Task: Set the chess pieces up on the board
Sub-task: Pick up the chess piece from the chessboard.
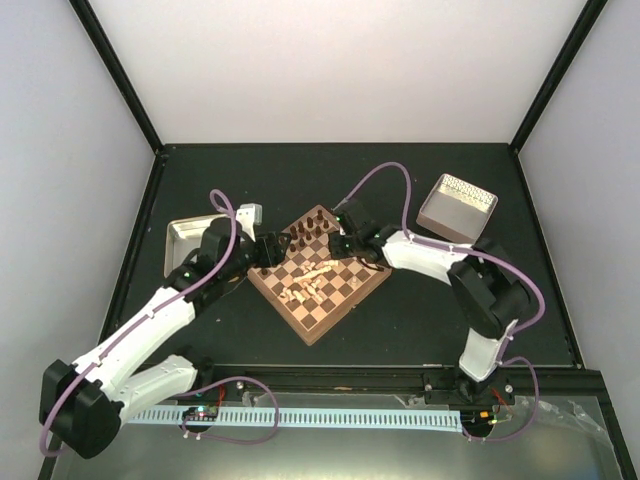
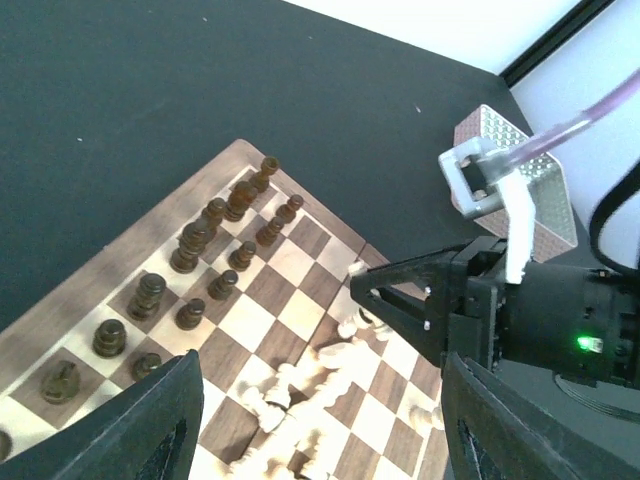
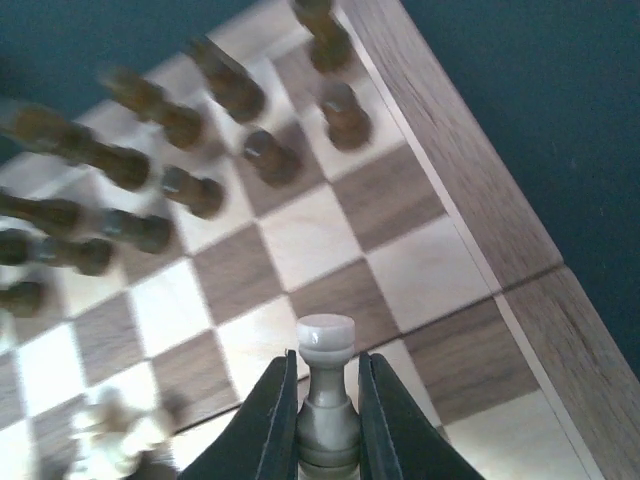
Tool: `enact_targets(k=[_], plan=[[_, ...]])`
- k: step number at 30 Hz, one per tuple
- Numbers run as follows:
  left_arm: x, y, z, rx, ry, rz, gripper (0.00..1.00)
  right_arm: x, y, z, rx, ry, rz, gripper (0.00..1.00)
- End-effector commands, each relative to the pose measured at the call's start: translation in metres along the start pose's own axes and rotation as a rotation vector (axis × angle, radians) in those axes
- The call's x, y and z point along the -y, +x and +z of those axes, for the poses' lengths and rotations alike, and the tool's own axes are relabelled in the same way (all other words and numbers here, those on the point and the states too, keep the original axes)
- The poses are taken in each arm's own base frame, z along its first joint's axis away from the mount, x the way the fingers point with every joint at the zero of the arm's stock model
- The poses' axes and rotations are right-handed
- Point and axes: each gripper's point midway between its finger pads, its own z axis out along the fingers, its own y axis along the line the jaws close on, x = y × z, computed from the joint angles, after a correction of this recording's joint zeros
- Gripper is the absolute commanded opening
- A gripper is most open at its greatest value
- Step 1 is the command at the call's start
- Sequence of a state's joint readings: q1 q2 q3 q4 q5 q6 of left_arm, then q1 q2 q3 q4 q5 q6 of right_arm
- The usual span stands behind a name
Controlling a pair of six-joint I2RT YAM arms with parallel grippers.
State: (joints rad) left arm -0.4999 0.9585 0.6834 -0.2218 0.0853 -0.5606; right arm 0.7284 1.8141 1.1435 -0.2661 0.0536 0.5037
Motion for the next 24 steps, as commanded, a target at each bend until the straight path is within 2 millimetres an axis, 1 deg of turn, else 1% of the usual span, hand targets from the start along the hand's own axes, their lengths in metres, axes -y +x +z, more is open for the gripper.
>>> enact_targets(k=[1, 2, 3, 7, 10, 13, 16, 19, 21, 24], plan=[[0.016, -0.007, 0.003, 0.000, 0.110, -0.060, 0.68, -0.039, -0.045, -0.035, 0.231, -0.212, -0.094, 0.09], [0.019, -0.007, 0.004, -0.008, 0.131, -0.070, 0.68, -0.047, -0.047, -0.042, 0.253, -0.260, -0.111, 0.09], [0.023, -0.007, 0.005, -0.017, 0.155, -0.081, 0.68, -0.051, -0.043, -0.044, 0.261, -0.294, -0.129, 0.09], [0.031, -0.008, 0.013, -0.049, 0.230, -0.137, 0.68, -0.071, -0.040, -0.058, 0.306, -0.428, -0.197, 0.09], [0.033, -0.006, 0.020, -0.090, 0.263, -0.183, 0.68, -0.084, -0.034, -0.066, 0.316, -0.520, -0.248, 0.09], [0.033, 0.001, 0.030, -0.152, 0.279, -0.214, 0.67, -0.094, -0.025, -0.071, 0.310, -0.605, -0.289, 0.08], [0.028, 0.015, 0.043, -0.206, 0.290, -0.268, 0.59, -0.103, -0.015, -0.074, 0.301, -0.676, -0.322, 0.09], [0.026, 0.021, 0.052, -0.218, 0.322, -0.326, 0.54, -0.110, -0.006, -0.077, 0.287, -0.743, -0.346, 0.09], [0.027, 0.023, 0.056, -0.221, 0.341, -0.362, 0.50, -0.114, -0.001, -0.077, 0.282, -0.766, -0.365, 0.09], [0.019, 0.034, 0.066, -0.248, 0.320, -0.420, 0.45, -0.119, 0.006, -0.076, 0.271, -0.774, -0.398, 0.10]])
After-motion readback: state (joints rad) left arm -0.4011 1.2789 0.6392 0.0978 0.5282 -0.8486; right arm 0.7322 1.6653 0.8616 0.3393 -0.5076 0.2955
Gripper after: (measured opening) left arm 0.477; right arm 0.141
